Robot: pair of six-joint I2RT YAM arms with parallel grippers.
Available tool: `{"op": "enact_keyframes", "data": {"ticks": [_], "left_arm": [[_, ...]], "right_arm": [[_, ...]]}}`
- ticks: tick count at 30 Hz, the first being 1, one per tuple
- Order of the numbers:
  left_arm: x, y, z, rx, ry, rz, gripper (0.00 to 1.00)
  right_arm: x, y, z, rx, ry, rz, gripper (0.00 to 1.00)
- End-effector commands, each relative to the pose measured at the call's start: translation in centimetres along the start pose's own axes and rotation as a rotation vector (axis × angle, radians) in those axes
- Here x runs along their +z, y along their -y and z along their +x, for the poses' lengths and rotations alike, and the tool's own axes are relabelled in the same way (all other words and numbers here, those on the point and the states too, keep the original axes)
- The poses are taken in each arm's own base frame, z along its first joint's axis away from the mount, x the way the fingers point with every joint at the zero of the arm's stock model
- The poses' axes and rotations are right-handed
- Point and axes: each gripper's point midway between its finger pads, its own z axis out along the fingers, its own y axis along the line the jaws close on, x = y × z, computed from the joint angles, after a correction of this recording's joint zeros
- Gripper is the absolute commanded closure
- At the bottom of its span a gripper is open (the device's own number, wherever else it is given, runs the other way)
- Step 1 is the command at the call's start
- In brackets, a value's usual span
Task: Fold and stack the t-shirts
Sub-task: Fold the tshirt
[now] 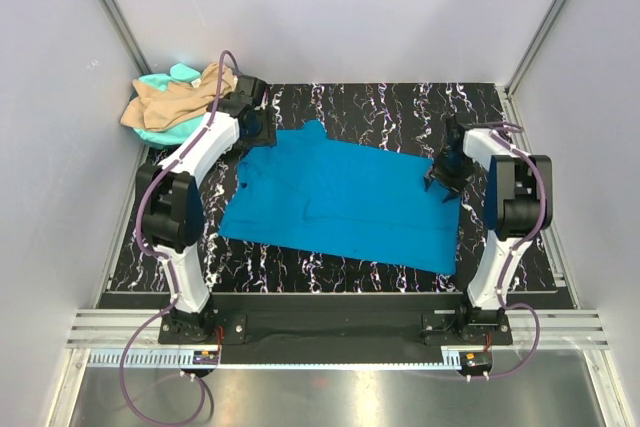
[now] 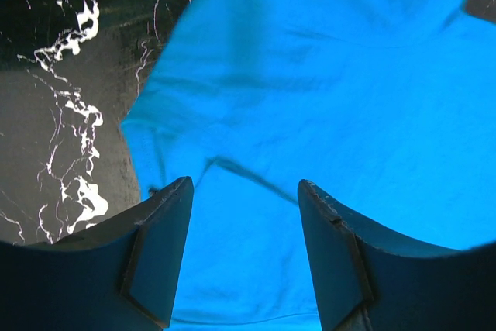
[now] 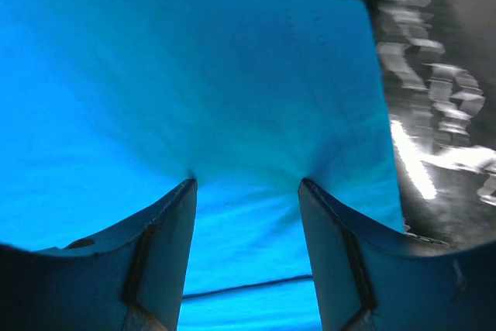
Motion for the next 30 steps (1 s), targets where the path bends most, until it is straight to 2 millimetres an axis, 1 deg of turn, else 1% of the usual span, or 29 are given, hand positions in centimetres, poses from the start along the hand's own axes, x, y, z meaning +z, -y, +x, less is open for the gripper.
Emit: {"op": "enact_keyframes", "data": {"ticks": [1,2,3,4,6,7,9,10,12,13,15,16,18,19,20,21,22,23,24,26,27,28,30], "left_arm": [[-2.2,-0.2,-1.2,-0.019,0.062,0.006,0.38],[-2.2,-0.3,-1.1,-0.016,0.062,0.006,0.38],[-2.1,-0.3,-1.1,-0.006,0.058,0.007,0.38],[-1.8,-0.1,-1.3,0.001,0.059,0.013,0.38],[-1.4,0.4,-1.8,0.034,0.061,0.037,0.39],[-1.0,1.3,-2.5,0.047,0.06,0.068,0.39],[-0.5,2.1,-3.5,0.074,0.066,0.097,0.39],[-0.1,2.8,-4.7,0.082,0.085,0.12,0.39],[0.7,3.4,-5.9,0.117,0.104,0.133,0.39],[1.6,3.6,-6.8,0.121,0.115,0.128,0.39],[2.8,3.5,-7.3,0.127,0.111,0.128,0.4],[4.1,3.5,-7.4,0.127,0.101,0.122,0.41],[5.4,3.5,-7.3,0.137,0.098,0.118,0.43],[6.7,3.5,-7.2,0.144,0.098,0.118,0.45],[7.2,3.6,-7.2,0.149,0.098,0.117,0.47],[8.1,3.7,-7.3,0.157,0.097,0.117,0.48],[8.5,3.7,-7.4,0.161,0.099,0.119,0.48],[8.8,3.7,-7.6,0.159,0.102,0.123,0.49],[9.4,3.7,-7.5,0.159,0.103,0.122,0.49],[10.0,3.8,-8.1,0.161,0.141,0.127,0.49],[10.4,4.0,-8.4,0.161,0.167,0.135,0.48],[10.6,3.9,-8.6,0.161,0.179,0.131,0.48],[11.2,4.1,-8.8,0.163,0.198,0.138,0.48]], "right_arm": [[2.0,5.5,0.5,0.091,-0.013,0.137,0.36],[2.0,6.1,0.5,0.1,-0.015,0.144,0.36],[2.1,7.2,0.1,0.128,-0.018,0.15,0.36],[2.0,7.9,0.1,0.116,-0.019,0.159,0.36],[1.8,8.4,-0.5,0.087,-0.003,0.164,0.36],[1.4,7.6,-1.2,0.037,0.002,0.119,0.35],[0.6,6.8,-1.7,0.02,0.009,0.08,0.34],[-0.3,6.1,-2.5,0.021,0.033,0.047,0.32],[-1.3,5.1,-3.5,0.029,0.066,0.001,0.3],[-2.2,4.4,-4.5,0.045,0.095,-0.024,0.28],[-2.8,4.1,-5.4,0.064,0.115,-0.021,0.22],[-3.1,4.0,-6.7,0.098,0.142,-0.01,0.21],[-3.3,4.9,-8.2,0.164,0.181,0.013,0.21],[-3.4,5.5,-8.8,0.2,0.206,0.024,0.21],[-3.4,6.6,-9.8,0.244,0.231,0.032,0.21],[-3.3,7.3,-10.2,0.285,0.239,0.033,0.22],[-3.5,7.7,-10.7,0.306,0.25,0.023,0.22],[-3.6,8.3,-11.7,0.329,0.278,0.006,0.23],[-3.7,8.6,-12.1,0.328,0.291,0.001,0.26],[-3.8,8.8,-13.1,0.316,0.31,-0.04,0.3],[-3.9,8.7,-13.5,0.272,0.31,-0.051,0.33],[-3.4,8.6,-13.5,0.246,0.296,-0.051,0.35],[-3.1,8.5,-13.8,0.195,0.298,-0.06,0.39]]}}
